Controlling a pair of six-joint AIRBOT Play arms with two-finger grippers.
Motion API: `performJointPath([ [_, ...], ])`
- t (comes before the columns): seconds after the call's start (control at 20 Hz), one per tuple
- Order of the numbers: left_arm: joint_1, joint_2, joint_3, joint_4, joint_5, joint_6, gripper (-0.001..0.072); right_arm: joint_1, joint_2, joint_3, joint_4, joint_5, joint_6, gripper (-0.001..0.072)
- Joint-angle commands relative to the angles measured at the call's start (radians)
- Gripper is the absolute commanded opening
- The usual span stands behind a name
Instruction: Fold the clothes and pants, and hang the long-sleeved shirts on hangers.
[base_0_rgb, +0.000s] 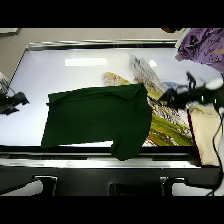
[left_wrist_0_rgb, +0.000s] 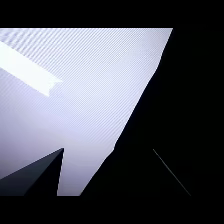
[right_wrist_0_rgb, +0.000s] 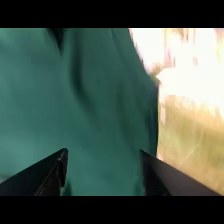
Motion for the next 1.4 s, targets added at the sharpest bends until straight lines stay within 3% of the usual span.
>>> performJointPath([
  [0.0,0.048,0.134,-0.163,-0.045,-0.017,0.012,0.062,-0.051,0.134,-0.392,0.134,-0.021,-0.188,0.0518],
  [0.25,0.048,0.142,-0.195,-0.042,-0.04,0.012,0.062,-0.043,0.143,-0.604,0.204,-0.085,-0.274,0.0516],
  [0.45,0.048,0.142,-0.195,-0.042,-0.04,0.011,0.062,-0.043,0.143,-0.612,0.197,-0.137,-0.287,0.0511],
  [0.55,0.048,0.142,-0.195,-0.042,-0.04,0.011,0.062,-0.043,0.142,-0.612,0.204,-0.166,-0.287,0.043],
  [0.75,0.048,0.142,-0.196,-0.042,-0.039,0.011,0.062,-0.022,0.117,-0.618,0.212,-0.177,-0.292,0.0431],
  [0.9,0.048,0.142,-0.195,-0.057,-0.082,-0.003,0.0621,0.1,0.096,-0.62,0.206,-0.248,-0.286,0.0415],
  [1.0,0.055,0.145,-0.196,-0.056,-0.115,0.015,0.0621,0.144,0.097,-0.62,0.193,-0.314,-0.249,0.0091],
  [1.05,0.072,0.152,-0.201,-0.056,-0.121,0.054,0.0621,0.142,0.097,-0.62,0.194,-0.324,-0.246,0.0024],
  [1.2,0.212,0.203,-0.298,-0.114,-0.087,0.131,0.0601,0.141,0.108,-0.615,0.192,-0.319,-0.231,0.0025],
  [1.35,0.391,0.214,-0.463,-0.33,-0.071,0.27,0.0602,0.141,0.149,-0.615,0.192,-0.311,-0.228,0.0025],
])
